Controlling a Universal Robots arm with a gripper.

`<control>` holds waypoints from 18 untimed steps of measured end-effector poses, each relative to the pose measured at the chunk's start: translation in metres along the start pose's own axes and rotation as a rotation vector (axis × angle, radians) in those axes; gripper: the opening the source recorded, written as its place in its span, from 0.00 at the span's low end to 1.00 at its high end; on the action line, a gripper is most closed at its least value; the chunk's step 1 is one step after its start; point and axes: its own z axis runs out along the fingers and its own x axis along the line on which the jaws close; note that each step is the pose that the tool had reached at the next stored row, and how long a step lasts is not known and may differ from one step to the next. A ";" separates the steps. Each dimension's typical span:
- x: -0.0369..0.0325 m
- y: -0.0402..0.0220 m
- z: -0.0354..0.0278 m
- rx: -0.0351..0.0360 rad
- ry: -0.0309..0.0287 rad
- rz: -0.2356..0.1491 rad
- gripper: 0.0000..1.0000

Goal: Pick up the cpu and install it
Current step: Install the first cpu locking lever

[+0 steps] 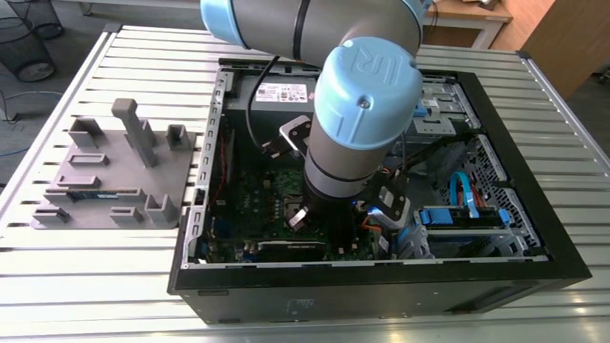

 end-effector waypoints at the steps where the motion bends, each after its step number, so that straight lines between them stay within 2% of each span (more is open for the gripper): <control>1: 0.0001 0.0001 0.0000 0.0000 0.0000 0.000 0.11; 18: 0.0012 0.0008 0.0000 0.0005 -0.0006 0.006 0.11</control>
